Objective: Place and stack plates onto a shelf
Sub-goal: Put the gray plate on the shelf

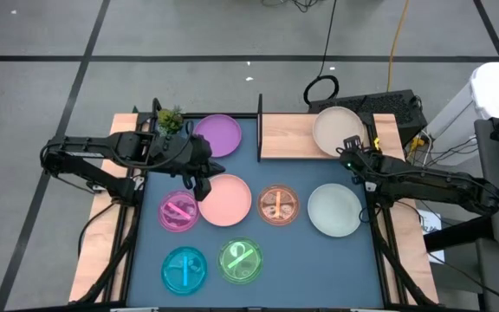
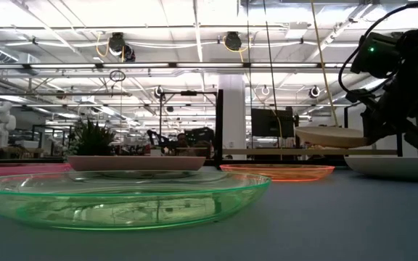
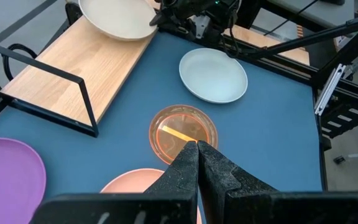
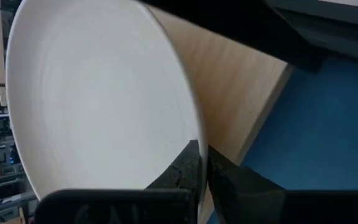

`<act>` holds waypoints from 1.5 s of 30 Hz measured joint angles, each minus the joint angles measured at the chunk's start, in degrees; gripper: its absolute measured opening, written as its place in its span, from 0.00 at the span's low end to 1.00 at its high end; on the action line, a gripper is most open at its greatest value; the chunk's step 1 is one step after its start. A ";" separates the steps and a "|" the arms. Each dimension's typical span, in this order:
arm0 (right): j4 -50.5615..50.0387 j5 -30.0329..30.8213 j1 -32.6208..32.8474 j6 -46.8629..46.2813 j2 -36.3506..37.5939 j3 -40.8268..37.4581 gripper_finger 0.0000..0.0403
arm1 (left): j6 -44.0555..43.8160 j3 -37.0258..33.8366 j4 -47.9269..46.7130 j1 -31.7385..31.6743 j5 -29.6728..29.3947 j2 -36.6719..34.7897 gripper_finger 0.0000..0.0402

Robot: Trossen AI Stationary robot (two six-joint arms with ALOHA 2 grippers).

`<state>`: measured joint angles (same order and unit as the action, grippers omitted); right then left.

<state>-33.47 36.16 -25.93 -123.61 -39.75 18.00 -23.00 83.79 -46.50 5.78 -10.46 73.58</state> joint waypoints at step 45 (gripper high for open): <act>-2.45 -5.07 0.65 5.12 6.12 0.04 0.33 | -4.11 0.01 0.00 0.09 3.10 0.00 0.01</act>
<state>-35.93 31.09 -25.29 -118.49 -33.63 18.04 -27.11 83.80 -46.50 5.87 -7.35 73.58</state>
